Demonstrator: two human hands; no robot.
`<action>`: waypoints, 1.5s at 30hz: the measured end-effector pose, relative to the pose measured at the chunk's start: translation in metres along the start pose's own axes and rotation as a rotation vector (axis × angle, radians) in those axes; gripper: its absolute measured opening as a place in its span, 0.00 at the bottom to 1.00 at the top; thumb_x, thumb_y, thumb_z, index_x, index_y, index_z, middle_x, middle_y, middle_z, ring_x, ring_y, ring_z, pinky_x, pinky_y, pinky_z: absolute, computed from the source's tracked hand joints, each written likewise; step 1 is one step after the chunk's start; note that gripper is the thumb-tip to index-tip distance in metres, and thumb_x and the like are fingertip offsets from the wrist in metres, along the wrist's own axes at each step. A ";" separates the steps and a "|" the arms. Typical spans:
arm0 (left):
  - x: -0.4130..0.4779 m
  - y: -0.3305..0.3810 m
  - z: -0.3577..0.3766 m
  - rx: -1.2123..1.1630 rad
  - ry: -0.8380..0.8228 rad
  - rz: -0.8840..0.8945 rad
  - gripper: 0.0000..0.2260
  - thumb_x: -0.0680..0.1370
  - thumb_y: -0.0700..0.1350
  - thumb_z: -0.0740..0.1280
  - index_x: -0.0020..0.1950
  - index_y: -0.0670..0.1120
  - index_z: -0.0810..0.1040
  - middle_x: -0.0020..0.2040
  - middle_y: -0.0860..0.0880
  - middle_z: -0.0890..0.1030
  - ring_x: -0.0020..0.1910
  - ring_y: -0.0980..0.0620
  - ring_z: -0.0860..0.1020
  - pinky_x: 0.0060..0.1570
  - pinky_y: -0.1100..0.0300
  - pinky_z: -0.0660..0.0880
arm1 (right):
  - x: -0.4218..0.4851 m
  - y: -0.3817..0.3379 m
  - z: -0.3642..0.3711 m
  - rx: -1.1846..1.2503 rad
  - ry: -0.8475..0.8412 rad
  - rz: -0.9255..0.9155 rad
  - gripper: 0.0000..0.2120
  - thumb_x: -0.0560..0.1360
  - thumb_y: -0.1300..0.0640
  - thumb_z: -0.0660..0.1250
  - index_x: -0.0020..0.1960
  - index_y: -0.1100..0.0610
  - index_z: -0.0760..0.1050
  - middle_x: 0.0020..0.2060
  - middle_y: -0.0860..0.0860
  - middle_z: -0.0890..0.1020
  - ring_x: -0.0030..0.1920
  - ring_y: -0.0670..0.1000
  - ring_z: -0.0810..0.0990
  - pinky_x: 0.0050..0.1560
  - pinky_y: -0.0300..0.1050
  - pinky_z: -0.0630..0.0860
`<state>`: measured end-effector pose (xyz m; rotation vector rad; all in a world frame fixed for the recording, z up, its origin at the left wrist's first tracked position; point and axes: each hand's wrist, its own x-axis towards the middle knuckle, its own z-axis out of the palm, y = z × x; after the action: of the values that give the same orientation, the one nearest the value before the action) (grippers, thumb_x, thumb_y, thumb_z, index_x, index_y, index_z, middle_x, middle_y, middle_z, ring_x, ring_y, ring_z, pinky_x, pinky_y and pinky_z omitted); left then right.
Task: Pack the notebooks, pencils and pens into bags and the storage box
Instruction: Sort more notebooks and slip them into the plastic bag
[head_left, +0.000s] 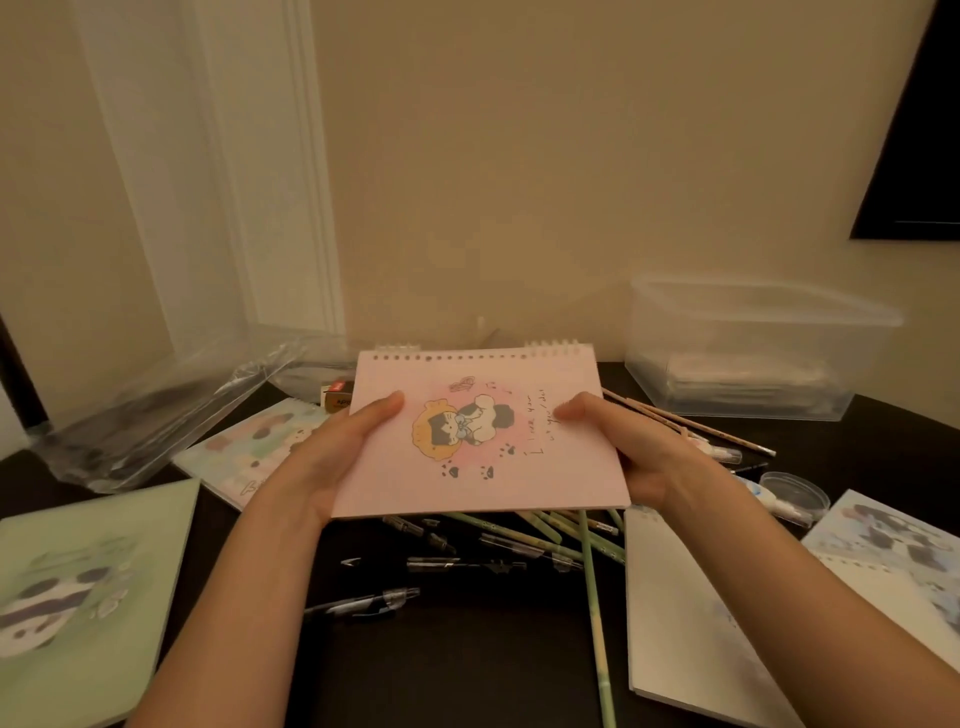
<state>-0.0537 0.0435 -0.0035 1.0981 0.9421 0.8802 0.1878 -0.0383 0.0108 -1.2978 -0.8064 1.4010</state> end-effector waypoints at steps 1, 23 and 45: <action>0.001 -0.001 0.000 0.013 0.013 -0.006 0.15 0.75 0.51 0.67 0.57 0.45 0.78 0.48 0.41 0.84 0.40 0.43 0.82 0.35 0.53 0.80 | 0.002 0.002 0.000 -0.015 0.006 -0.012 0.10 0.73 0.60 0.68 0.55 0.58 0.74 0.42 0.57 0.85 0.41 0.56 0.85 0.40 0.50 0.82; 0.061 0.002 0.056 0.662 0.352 0.495 0.13 0.79 0.42 0.63 0.64 0.45 0.73 0.61 0.46 0.75 0.59 0.51 0.72 0.55 0.58 0.69 | 0.014 0.006 -0.044 0.686 0.382 -0.415 0.22 0.77 0.60 0.66 0.69 0.54 0.67 0.56 0.56 0.81 0.48 0.54 0.83 0.34 0.50 0.82; 0.142 0.011 0.112 1.121 0.494 0.595 0.08 0.79 0.44 0.62 0.56 0.42 0.72 0.50 0.44 0.77 0.44 0.50 0.73 0.39 0.57 0.68 | 0.023 0.021 -0.067 0.857 0.543 -0.367 0.22 0.75 0.59 0.68 0.68 0.54 0.68 0.55 0.56 0.82 0.48 0.55 0.82 0.39 0.50 0.82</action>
<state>0.0989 0.1411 0.0023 2.2584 1.6437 1.1485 0.2500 -0.0325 -0.0286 -0.7314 -0.0257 0.8597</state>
